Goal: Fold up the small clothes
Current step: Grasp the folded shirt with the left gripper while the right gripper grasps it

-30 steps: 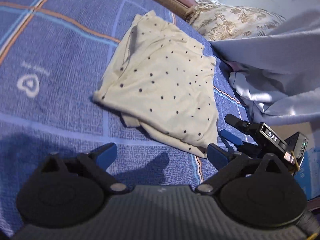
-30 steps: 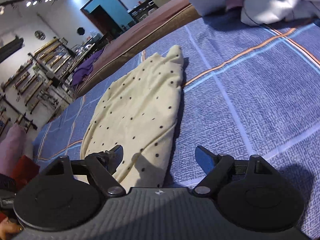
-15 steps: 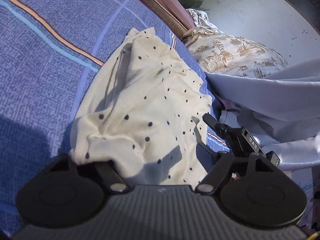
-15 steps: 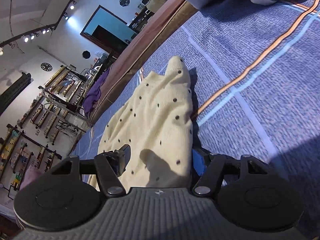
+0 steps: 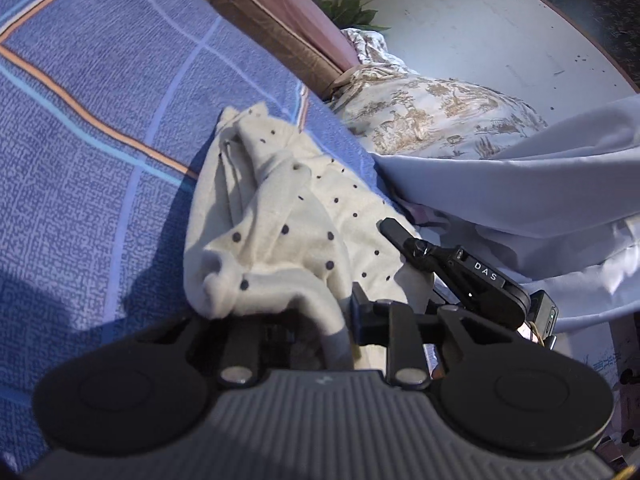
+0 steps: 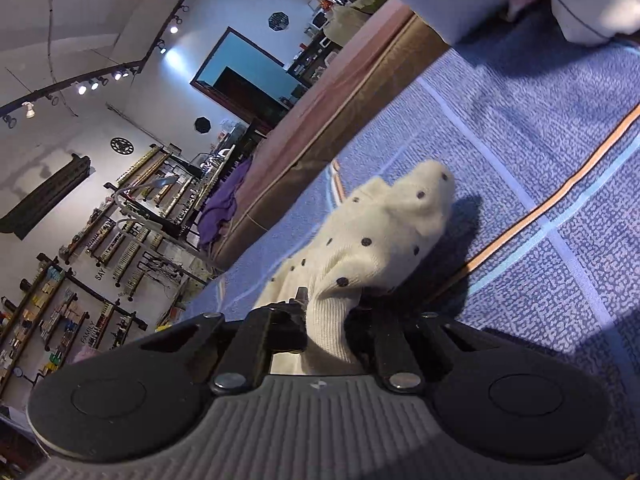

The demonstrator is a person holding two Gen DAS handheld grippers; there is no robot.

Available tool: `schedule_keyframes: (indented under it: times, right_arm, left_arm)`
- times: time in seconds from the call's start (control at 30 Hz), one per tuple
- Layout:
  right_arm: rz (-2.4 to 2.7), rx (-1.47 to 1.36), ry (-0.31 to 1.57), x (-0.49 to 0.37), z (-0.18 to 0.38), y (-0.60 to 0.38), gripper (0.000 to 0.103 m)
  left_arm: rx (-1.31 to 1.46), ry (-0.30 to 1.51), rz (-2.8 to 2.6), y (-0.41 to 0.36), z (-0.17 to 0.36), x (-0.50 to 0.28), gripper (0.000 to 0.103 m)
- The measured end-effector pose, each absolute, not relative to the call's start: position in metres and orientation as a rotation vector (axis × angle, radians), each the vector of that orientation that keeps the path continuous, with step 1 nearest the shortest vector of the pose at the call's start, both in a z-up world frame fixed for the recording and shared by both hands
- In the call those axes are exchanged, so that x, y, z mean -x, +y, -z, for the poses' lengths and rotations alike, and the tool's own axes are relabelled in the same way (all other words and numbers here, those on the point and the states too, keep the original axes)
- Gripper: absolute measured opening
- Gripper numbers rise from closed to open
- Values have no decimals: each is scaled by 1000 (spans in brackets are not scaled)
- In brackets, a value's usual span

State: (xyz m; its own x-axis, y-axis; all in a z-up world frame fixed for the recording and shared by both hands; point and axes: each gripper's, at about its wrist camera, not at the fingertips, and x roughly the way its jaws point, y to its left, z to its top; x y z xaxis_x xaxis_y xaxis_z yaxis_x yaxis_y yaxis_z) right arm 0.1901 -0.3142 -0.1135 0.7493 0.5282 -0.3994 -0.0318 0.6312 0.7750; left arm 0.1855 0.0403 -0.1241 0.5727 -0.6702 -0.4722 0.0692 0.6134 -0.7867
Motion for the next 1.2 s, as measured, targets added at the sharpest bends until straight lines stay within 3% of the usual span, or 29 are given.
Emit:
schedule_keyframes:
  times: [0.37, 0.7, 0.8, 0.97, 1.07, 1.13, 1.2]
  right_arm:
    - [-415, -646, 630, -106, 9, -316, 18]
    - [-929, -689, 491, -108, -103, -166, 18]
    - [-1122, -717, 496, -113, -118, -99, 18]
    - [-1201, -738, 635, -136, -92, -12, 18]
    - [-1137, -666, 841, -143, -34, 36, 19]
    - [-1035, -559, 956, -139, 11, 55, 25]
    - [-989, -612, 950, -133, 37, 46, 23]
  left_arm:
    - [734, 760, 657, 30, 39, -124, 22]
    - [455, 373, 453, 183, -132, 26, 22]
    - [345, 345, 297, 222, -160, 79, 22]
    - [355, 444, 38, 274, -125, 135, 31]
    - [371, 558, -133, 304, -72, 157, 33]
    - [417, 634, -193, 318, -44, 167, 42]
    - [454, 615, -193, 326, -37, 180, 55]
